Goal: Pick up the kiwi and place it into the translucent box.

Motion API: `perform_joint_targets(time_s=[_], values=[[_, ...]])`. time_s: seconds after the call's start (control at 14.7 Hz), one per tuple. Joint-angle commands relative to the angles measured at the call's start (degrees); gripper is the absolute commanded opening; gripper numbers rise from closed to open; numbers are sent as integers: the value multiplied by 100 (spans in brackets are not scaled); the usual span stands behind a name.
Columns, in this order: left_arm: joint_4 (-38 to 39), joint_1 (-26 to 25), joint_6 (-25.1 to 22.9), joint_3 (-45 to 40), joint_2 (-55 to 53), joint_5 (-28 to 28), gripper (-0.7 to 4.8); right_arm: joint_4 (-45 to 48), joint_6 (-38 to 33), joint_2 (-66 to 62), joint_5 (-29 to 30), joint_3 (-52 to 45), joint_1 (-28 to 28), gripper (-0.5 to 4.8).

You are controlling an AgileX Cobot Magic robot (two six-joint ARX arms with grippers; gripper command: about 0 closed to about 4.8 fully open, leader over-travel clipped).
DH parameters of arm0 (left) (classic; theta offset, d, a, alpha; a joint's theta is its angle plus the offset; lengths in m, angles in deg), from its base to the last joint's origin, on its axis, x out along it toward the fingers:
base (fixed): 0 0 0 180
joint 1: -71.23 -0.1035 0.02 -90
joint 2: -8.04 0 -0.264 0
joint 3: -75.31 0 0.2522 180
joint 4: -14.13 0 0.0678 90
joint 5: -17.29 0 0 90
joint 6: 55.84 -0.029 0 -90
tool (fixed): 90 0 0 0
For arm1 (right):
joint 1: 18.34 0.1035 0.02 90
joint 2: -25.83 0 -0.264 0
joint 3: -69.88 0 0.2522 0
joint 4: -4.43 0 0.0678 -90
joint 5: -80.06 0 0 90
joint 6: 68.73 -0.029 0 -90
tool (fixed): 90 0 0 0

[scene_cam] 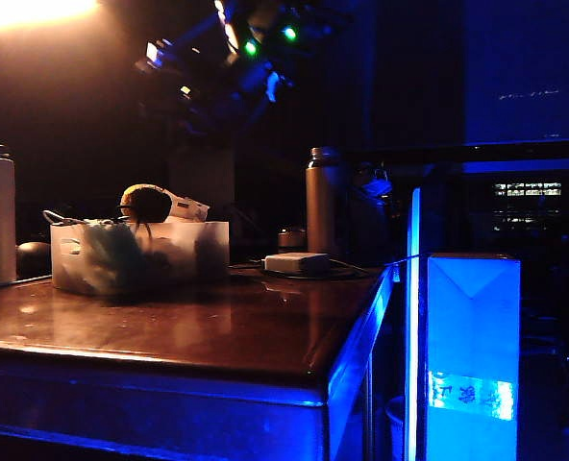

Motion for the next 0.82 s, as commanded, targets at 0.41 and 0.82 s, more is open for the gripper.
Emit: perform_joint_targets(time_s=[0.41,0.82], values=[[-46,0,-22,7,20,-4,-4,162,-31,-450,144,42,46,-1],[138,0,-22,7,20,-2,-4,984,-87,-651,-44,61,48,-1]])
